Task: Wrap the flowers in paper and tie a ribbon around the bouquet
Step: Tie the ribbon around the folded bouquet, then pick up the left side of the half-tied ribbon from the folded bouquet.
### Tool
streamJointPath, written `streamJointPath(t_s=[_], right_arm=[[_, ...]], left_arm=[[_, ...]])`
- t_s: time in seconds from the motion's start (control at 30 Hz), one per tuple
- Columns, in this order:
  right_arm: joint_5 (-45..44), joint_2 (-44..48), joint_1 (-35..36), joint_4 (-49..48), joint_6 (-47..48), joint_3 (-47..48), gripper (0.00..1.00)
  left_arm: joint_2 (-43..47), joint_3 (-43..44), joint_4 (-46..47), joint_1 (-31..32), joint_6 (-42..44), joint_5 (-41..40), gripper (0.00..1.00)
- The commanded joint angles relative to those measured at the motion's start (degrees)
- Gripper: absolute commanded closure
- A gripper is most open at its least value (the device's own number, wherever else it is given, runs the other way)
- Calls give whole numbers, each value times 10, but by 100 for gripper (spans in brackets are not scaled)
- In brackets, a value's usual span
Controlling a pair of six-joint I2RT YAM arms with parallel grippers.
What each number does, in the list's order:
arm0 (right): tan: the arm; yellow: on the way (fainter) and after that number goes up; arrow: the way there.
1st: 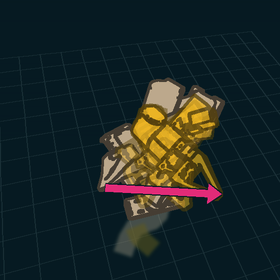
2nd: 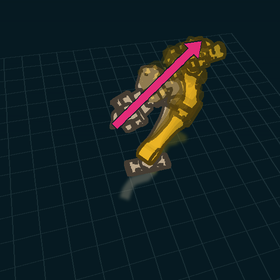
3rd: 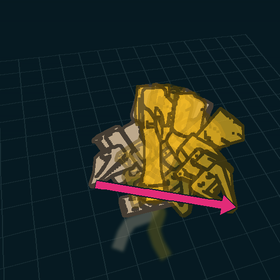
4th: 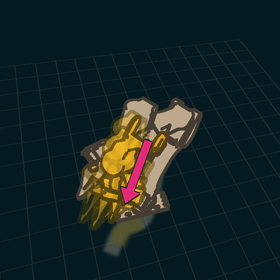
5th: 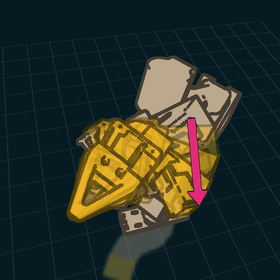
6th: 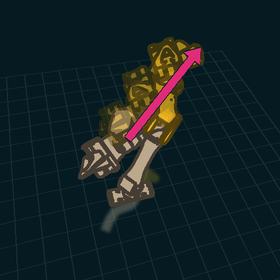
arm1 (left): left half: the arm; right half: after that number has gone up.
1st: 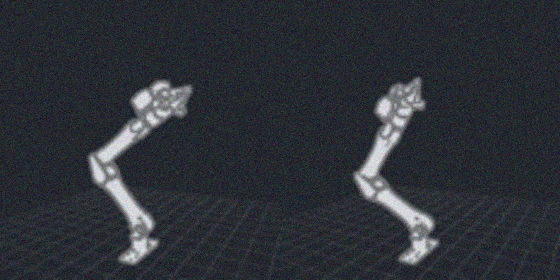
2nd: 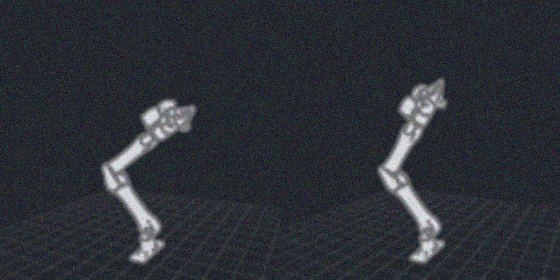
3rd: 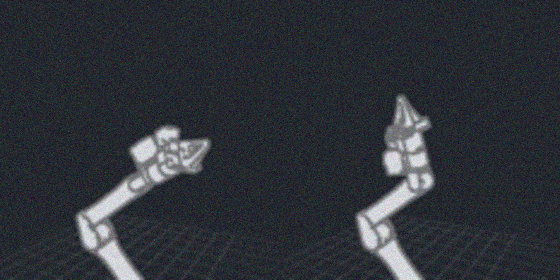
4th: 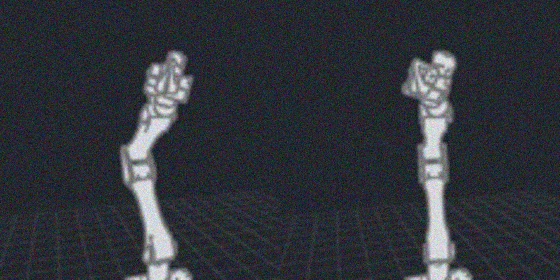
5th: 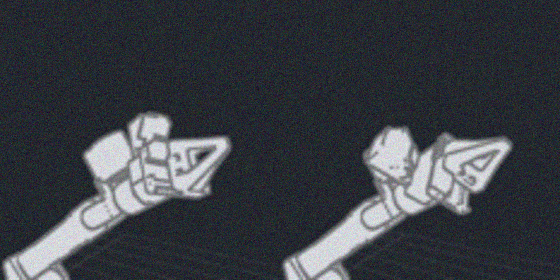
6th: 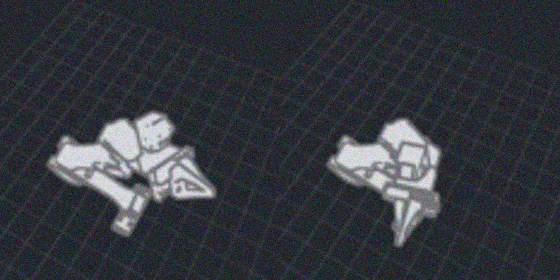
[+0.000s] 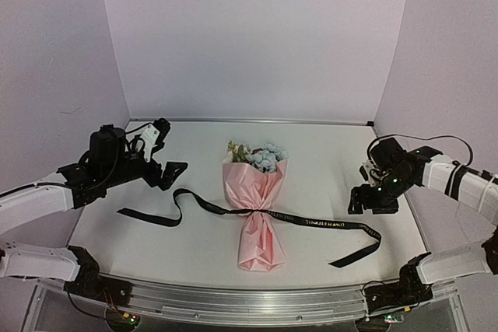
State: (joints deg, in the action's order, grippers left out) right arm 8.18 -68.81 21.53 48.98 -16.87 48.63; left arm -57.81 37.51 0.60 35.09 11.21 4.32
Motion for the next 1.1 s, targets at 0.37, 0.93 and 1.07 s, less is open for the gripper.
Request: streamJointPath(t_s=[0.37, 0.93, 1.07], right_arm=[[31, -35, 57, -98, 8, 33, 19], [39, -13, 64, -109, 2, 10, 23], [41, -13, 64, -109, 0, 10, 24]], left_arm=[[-250, 63, -9, 12, 215, -37, 34], [-405, 152, -70, -41, 324, 16, 43], [-443, 171, -83, -45, 331, 25, 54]])
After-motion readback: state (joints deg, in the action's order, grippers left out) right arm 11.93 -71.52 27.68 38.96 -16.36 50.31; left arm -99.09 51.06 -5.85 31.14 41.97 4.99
